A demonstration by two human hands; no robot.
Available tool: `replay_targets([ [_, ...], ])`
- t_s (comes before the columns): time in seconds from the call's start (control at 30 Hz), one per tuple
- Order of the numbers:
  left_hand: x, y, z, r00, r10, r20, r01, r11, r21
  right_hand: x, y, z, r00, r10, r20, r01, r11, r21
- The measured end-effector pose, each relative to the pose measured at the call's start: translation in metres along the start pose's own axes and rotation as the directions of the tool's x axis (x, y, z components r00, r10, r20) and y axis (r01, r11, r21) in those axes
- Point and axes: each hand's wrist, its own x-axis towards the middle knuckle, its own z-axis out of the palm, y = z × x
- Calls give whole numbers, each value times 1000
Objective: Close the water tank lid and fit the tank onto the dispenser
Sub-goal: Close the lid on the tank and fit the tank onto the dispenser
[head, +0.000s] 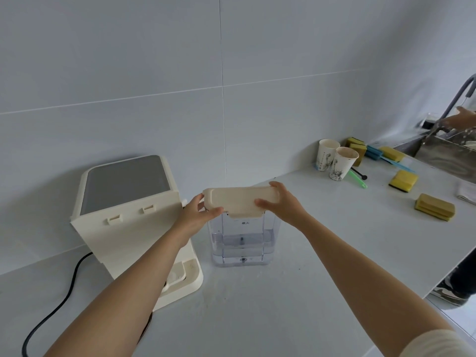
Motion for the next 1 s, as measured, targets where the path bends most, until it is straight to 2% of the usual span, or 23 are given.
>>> replay_targets([
  [0.13, 1, -9, 6, 997, -11, 79, 6, 998, 60, -8, 5, -3, 998, -16, 55, 9, 992, 126],
  [0.23, 6, -12, 11, 997, 6, 73, -14, 995, 103, -10, 13, -5, 995, -3, 98, -15, 983, 185],
  [0.67, 22, -24, 12, 1000, -11, -17, 14, 981, 196, -6, 36, 16, 996, 46, 82, -65, 965, 252],
  [1.0, -3, -20, 15, 998, 47, -38, -36, 968, 246, -14, 41, 16, 997, 25, 67, -38, 978, 204],
])
